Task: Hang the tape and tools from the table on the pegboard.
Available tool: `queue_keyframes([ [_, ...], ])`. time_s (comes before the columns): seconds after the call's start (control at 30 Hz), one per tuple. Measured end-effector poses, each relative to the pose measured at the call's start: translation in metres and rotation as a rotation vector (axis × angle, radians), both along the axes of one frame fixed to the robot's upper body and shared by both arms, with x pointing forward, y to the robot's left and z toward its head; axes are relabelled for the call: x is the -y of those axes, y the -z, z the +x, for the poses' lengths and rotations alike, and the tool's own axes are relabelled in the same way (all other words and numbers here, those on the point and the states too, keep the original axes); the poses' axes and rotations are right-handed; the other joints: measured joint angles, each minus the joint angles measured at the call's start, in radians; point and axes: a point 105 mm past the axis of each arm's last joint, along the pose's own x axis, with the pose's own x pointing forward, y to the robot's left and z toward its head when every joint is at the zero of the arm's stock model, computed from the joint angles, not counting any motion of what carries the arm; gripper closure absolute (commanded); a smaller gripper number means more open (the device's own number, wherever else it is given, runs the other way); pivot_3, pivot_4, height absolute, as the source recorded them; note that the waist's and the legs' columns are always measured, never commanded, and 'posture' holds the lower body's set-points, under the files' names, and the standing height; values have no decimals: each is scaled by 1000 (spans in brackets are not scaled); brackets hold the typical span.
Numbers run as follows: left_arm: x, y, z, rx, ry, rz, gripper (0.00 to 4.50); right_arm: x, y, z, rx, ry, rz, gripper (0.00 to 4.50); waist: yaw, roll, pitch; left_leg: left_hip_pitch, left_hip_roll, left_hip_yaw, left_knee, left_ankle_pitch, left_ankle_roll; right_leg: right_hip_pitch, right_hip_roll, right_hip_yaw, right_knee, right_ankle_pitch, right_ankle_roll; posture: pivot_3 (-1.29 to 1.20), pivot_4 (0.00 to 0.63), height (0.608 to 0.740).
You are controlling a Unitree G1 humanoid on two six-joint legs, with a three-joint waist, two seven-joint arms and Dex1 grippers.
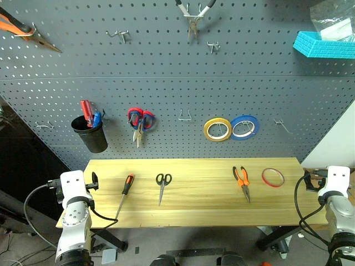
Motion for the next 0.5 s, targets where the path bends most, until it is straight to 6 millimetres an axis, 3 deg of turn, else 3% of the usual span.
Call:
queue_keyframes([
  [0.37,-4,-3,-1,7,0,2,20,8,5,-8,-35,53,-9,0,-1,0,0,0,1,9,0,-1,1,0,2,9,2,0,1,-27,25,740],
  [0.5,5,-18,5,46,47,8,20,1,11,-14,-76,-9,-10,0,-3,-1,2,0,1,13,0,-2,2,-2,2,14,2,1,2,-37,49,740],
])
